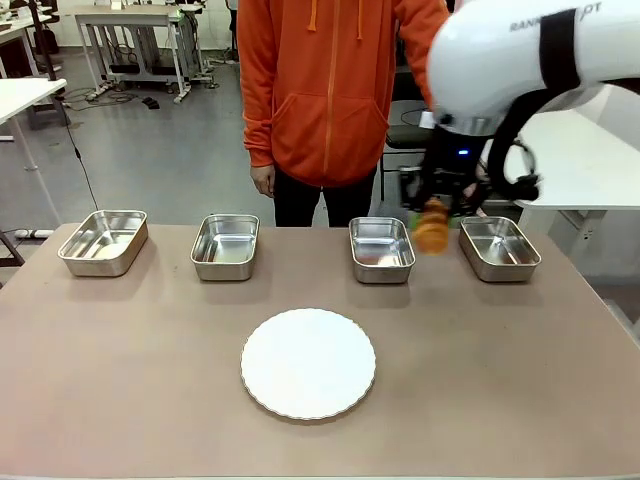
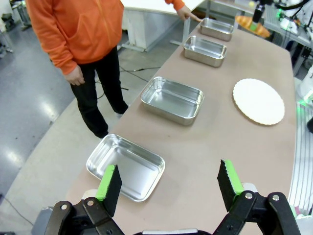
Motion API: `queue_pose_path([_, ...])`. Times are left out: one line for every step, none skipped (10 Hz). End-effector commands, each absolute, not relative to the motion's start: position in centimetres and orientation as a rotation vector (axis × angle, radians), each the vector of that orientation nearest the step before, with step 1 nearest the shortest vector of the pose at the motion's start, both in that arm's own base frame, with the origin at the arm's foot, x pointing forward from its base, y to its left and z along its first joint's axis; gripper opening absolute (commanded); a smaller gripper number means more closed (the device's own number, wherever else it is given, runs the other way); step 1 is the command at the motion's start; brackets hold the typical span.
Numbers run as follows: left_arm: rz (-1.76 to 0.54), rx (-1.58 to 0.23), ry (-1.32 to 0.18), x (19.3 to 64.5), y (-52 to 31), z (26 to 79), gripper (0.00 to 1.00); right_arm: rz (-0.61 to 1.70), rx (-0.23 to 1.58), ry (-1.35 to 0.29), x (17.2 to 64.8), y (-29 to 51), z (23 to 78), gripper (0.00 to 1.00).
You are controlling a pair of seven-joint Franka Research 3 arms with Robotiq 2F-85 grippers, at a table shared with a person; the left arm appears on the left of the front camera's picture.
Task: Place the bread in the container.
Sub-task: Place the Butter Roll into the Airtight Container indicated by the human.
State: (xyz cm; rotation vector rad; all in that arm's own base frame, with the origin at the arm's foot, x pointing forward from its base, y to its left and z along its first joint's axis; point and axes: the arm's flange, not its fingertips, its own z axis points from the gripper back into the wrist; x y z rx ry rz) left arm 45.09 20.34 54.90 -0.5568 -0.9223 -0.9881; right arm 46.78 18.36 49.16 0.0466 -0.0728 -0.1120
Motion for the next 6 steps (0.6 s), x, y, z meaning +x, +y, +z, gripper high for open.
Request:
queue_pose_path([-0.993, -0.556, -0.931, 45.0, 20.1, 55.2, 1.0, -0.001, -0.029, -0.145, 50.4, 14.3, 47.6, 0.51])
queue_pose_path([-0.993, -0.556, -0.931, 45.0, 20.1, 55.2, 1.0, 0.057, -0.032, -0.213, 50.9, 12.7, 47.0, 0.51])
queue_pose_path([-0.993, -0.556, -0.931, 45.0, 20.1, 55.2, 1.0, 0.169, -0.031, -0.273, 50.3, 12.4, 46.8, 0.51])
queue_pose_path([-0.993, -0.556, -0.931, 45.0, 20.1, 55.2, 1.0, 0.004, -0.04, -0.121, 50.7, 12.5, 47.1, 0.51])
queue_pose_path([-0.993, -0.556, -0.931, 45.0, 20.1, 55.2, 1.0, 0.004, -0.04, -0.121, 50.7, 12.5, 47.1, 0.51])
queue_pose_path([-0.993, -0.556, -0.931, 45.0, 20.1, 55.2, 1.0, 0.004, -0.04, -0.121, 50.7, 12.5, 47.1, 0.51])
